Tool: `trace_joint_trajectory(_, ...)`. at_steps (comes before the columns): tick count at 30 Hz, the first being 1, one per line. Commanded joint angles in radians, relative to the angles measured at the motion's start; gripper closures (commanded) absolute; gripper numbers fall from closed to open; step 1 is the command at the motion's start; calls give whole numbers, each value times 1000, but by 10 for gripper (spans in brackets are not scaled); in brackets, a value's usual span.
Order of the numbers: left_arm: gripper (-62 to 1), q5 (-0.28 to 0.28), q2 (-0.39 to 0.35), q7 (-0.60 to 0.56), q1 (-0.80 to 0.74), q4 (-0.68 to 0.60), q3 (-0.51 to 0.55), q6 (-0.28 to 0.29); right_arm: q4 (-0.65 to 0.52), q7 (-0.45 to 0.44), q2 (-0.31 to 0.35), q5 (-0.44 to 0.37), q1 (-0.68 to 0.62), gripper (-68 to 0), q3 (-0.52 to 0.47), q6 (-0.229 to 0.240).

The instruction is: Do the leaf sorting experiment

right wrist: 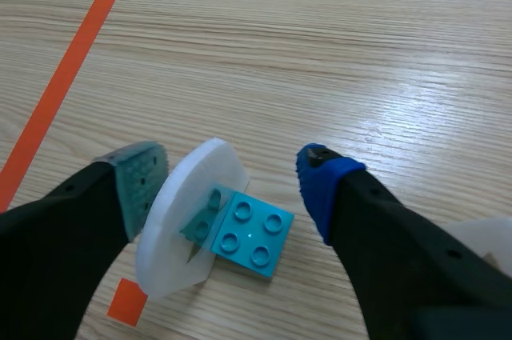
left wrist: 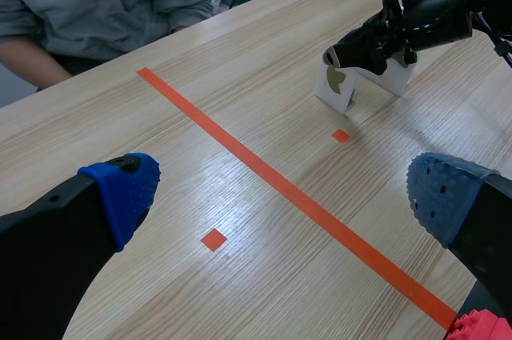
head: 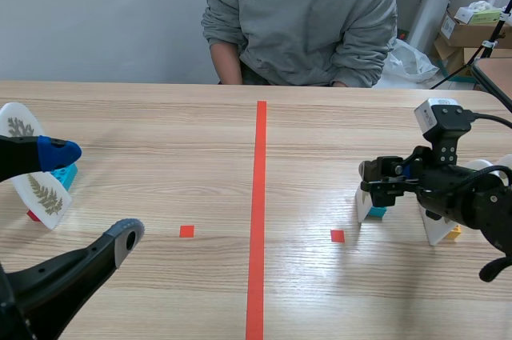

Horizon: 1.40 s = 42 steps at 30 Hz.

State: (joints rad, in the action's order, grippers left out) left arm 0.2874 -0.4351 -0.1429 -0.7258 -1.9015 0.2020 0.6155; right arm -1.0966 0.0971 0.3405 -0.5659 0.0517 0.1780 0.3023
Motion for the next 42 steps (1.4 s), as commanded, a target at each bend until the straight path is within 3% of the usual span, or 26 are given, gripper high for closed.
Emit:
trace_joint_trajectory(1, -623, 8, 2, -18, -8, -3, 0, 5, 0, 2, 0, -11, -16, -412, -3, 4)
trace_joint_trajectory(5, -623, 8, 2, -18, -8, -3, 0, 5, -25, 3, 1, -11, -16, -504, -3, 5)
trace_joint_trajectory(12, -623, 8, 2, -18, -8, -3, 0, 5, -119, 53, 7, -10, -22, -506, -35, 9)
trace_joint_trajectory(18, -623, 8, 2, -18, -8, -3, 0, 5, -243, 81, 46, -10, -48, -506, -82, 43)
trace_joint_trajectory(27, -623, 8, 2, -18, -8, -3, 0, 5, -468, 85, 153, -3, -143, -506, -148, 127)
trace_joint_trajectory(32, -623, 8, 2, -18, -8, -3, 0, 5, -589, 85, 196, 0, -220, -506, -188, 149)
trace_joint_trajectory(42, -623, 8, 2, -18, -8, -3, 0, 5, -754, 84, 249, 16, -372, -506, -232, 289)
